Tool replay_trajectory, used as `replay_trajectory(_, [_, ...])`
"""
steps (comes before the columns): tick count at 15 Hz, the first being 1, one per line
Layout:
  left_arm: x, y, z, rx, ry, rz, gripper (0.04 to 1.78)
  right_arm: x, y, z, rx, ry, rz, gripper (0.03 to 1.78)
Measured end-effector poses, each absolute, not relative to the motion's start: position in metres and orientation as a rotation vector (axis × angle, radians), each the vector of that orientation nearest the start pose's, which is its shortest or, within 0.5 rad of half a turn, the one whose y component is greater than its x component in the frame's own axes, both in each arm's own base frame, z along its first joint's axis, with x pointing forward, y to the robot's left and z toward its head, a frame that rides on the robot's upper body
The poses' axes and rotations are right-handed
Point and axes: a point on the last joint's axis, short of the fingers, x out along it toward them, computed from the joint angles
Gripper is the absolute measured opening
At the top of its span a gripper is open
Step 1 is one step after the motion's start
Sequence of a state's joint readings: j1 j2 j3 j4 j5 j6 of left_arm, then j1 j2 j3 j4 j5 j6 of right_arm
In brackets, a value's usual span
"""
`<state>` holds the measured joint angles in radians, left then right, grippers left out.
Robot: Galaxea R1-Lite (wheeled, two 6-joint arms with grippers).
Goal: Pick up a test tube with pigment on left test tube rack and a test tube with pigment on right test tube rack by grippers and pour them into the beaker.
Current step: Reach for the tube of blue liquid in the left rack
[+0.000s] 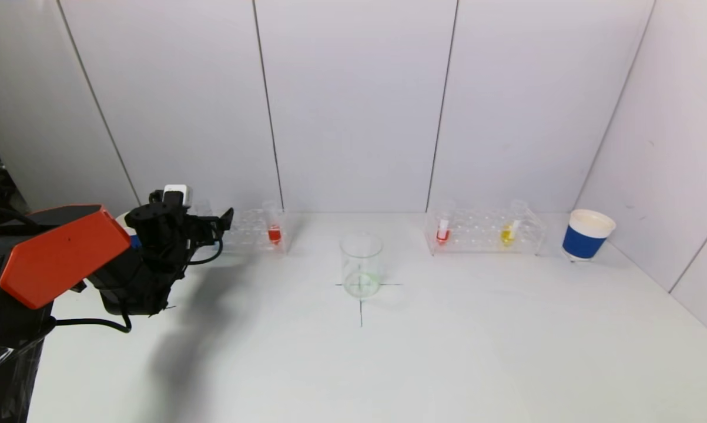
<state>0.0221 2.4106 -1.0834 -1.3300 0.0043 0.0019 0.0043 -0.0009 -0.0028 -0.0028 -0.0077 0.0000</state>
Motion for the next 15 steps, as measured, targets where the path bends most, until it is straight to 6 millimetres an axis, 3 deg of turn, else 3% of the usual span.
replay_trajectory(3, [0.4408,0.0101,0.0489,0.003,0.000,0.028,1.71,-0.0231,-0.0003,0.0765,0.000,-0.006,-0.003,1.77])
replay_trajectory(5, [0.4407,0.0101,0.0485,0.010,0.001,0.028,1.55,-0.0231,-0.0003,0.0765,0.000,-0.006,-0.003,1.77])
replay_trajectory(7, [0.4406,0.0101,0.0484,0.012,0.001,0.028,1.28,-0.0231,-0.0003,0.0766,0.000,-0.007,-0.004,1.77])
replay_trajectory(11, [0.4406,0.0101,0.0484,0.012,0.001,0.028,0.56,-0.0231,-0.0003,0.0766,0.000,-0.007,-0.003,1.77])
replay_trajectory(12, [0.4406,0.0099,0.0484,0.012,0.001,0.027,0.48,-0.0231,-0.0003,0.0766,0.000,-0.007,-0.003,1.77])
replay_trajectory(15, [0.4406,0.0101,0.0485,0.012,0.000,0.028,0.45,-0.0231,-0.0003,0.0766,0.000,-0.007,-0.003,1.77])
